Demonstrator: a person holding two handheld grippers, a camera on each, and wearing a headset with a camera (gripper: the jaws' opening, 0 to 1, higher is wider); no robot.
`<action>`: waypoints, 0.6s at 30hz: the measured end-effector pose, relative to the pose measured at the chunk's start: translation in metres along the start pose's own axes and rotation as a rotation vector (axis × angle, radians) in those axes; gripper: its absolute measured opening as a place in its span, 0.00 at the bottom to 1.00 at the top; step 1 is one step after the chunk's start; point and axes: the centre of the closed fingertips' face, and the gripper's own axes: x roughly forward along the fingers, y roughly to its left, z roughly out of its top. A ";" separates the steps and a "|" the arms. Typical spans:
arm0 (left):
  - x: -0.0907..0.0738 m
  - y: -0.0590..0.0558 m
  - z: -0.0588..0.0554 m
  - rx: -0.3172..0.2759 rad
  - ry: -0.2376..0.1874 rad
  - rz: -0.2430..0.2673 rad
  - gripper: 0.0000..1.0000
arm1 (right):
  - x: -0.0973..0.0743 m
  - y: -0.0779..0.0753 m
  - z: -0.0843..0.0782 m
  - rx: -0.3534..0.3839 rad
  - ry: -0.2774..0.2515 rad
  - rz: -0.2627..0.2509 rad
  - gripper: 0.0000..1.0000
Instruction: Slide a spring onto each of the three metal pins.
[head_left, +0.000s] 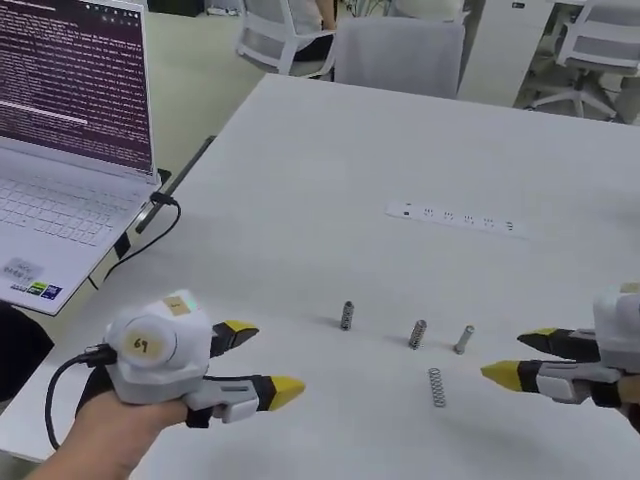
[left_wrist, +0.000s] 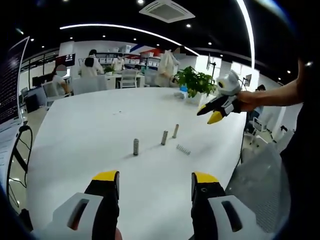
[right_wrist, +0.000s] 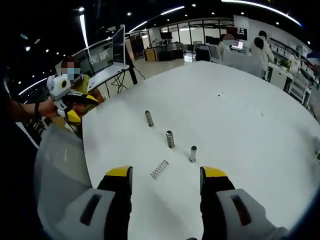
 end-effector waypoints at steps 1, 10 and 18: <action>0.001 -0.001 0.001 0.000 0.001 -0.002 0.53 | -0.002 0.000 -0.001 0.007 -0.006 -0.002 0.53; 0.015 -0.005 0.007 -0.012 0.002 -0.020 0.54 | -0.012 0.007 -0.011 0.040 -0.034 -0.013 0.58; 0.033 -0.018 0.011 -0.012 0.012 -0.056 0.55 | -0.017 0.014 -0.022 0.090 -0.061 -0.015 0.62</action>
